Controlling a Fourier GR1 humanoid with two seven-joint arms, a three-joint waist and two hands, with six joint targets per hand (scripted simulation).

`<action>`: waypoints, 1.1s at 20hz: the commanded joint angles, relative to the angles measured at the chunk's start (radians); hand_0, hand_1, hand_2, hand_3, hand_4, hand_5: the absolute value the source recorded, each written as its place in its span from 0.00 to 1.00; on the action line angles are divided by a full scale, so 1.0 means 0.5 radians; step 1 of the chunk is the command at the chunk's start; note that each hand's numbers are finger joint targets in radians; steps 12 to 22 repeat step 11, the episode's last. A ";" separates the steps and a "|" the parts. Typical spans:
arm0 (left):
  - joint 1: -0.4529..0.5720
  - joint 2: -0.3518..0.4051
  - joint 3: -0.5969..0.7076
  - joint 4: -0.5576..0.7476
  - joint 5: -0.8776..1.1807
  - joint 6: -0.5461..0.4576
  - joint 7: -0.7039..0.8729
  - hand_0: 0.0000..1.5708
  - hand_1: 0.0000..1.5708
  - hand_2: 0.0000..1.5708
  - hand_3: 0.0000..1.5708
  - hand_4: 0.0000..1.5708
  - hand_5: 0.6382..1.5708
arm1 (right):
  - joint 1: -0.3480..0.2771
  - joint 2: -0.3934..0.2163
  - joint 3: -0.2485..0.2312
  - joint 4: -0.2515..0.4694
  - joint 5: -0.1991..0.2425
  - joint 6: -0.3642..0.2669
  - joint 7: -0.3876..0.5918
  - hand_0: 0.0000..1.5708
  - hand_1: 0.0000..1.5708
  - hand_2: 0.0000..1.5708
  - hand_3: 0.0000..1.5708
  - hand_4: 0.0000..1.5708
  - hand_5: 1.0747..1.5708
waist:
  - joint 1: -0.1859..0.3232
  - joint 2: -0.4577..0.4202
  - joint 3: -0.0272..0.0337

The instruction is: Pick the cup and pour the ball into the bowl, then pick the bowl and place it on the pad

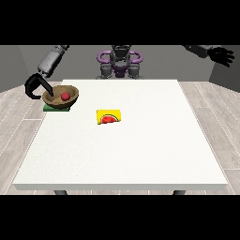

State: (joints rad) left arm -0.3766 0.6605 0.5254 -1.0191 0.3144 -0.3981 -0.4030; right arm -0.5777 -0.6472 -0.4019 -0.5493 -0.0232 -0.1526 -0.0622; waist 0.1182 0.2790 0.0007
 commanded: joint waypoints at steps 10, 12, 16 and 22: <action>0.093 -0.417 -0.404 -0.225 -0.167 0.251 0.410 0.00 0.00 0.00 0.00 0.57 0.99 | -0.186 0.065 0.173 -0.056 0.039 0.233 0.319 0.00 0.00 0.00 0.00 0.26 0.62 | -0.091 -0.680 -0.003; 0.127 -0.482 -0.438 -0.170 -0.217 0.319 0.422 0.00 0.00 0.00 0.00 0.57 0.99 | -0.252 0.135 0.208 -0.121 0.028 0.266 0.363 0.00 0.00 0.00 0.00 0.30 0.72 | -0.158 -0.798 -0.006; 0.127 -0.482 -0.438 -0.170 -0.217 0.319 0.422 0.00 0.00 0.00 0.00 0.57 0.99 | -0.252 0.135 0.208 -0.121 0.028 0.266 0.363 0.00 0.00 0.00 0.00 0.30 0.72 | -0.158 -0.798 -0.006; 0.127 -0.482 -0.438 -0.170 -0.217 0.319 0.422 0.00 0.00 0.00 0.00 0.57 0.99 | -0.252 0.135 0.208 -0.121 0.028 0.266 0.363 0.00 0.00 0.00 0.00 0.30 0.72 | -0.158 -0.798 -0.006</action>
